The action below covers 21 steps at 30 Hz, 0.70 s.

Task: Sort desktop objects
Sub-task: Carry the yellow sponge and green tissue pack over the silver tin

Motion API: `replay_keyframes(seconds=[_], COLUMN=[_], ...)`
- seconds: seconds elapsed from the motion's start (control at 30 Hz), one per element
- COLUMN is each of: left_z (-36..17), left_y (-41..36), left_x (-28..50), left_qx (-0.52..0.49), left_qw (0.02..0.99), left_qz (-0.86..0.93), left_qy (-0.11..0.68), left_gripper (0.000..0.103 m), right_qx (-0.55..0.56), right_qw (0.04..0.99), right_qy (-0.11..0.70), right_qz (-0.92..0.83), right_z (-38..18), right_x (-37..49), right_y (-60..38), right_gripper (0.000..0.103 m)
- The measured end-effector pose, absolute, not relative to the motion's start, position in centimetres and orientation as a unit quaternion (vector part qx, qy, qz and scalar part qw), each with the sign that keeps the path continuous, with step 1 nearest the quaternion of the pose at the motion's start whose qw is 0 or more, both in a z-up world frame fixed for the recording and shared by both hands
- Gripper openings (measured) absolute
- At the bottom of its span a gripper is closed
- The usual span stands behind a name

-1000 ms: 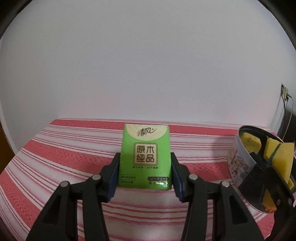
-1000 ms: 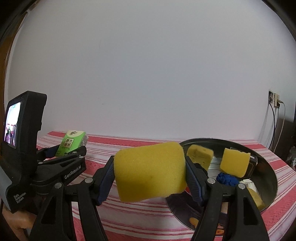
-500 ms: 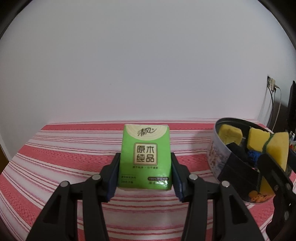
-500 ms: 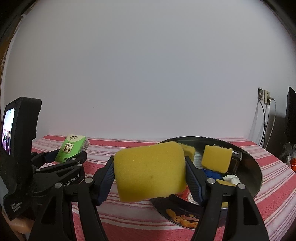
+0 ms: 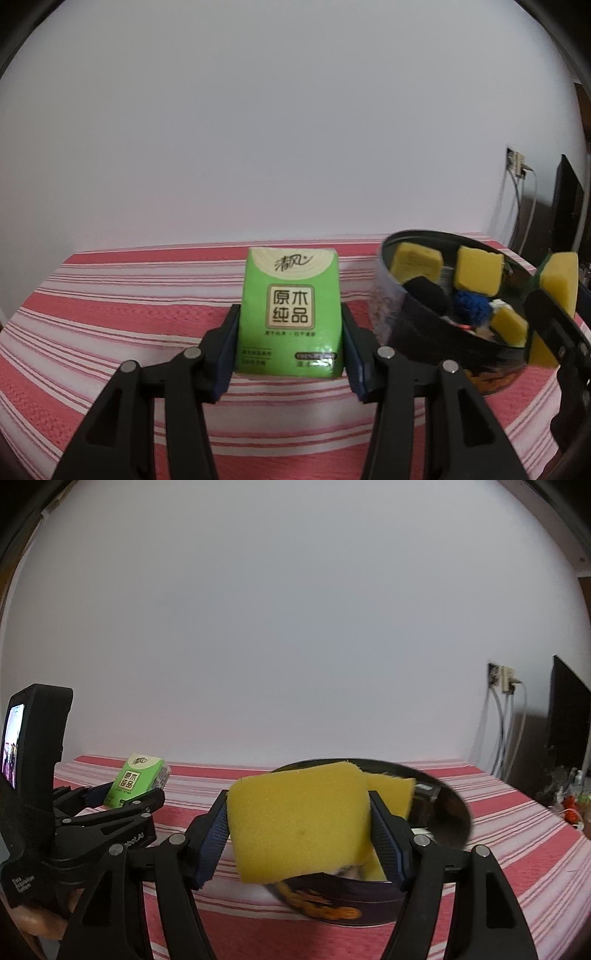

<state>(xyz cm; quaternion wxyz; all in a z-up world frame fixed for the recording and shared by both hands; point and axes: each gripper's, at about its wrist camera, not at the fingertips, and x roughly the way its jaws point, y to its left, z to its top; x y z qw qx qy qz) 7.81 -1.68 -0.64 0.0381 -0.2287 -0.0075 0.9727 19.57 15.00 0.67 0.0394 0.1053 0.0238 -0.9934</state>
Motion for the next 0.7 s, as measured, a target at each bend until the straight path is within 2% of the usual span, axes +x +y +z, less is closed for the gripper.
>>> replay_keyframes(seconds=[0.37, 0.7], left_z=[0.4, 2.7], left_y=[2.5, 7.1], left_x=[8.6, 7.8], left_qx=[-0.223, -0.201], left_qw=[0.091, 0.129], left_qz=[0.971, 0.971], left_qy=[-0.003, 0.009], left_gripper=[0.049, 0.049], right_qx=[0.075, 0.066], right_qw=[-0.014, -0.069], right_qy=[0.023, 0.013], right_qz=[-0.997, -0.995], right_z=[1.9, 3.0], right_x=[21.4, 18.9], right_y=[20.1, 24.2], right_gripper=[0.072, 0.072])
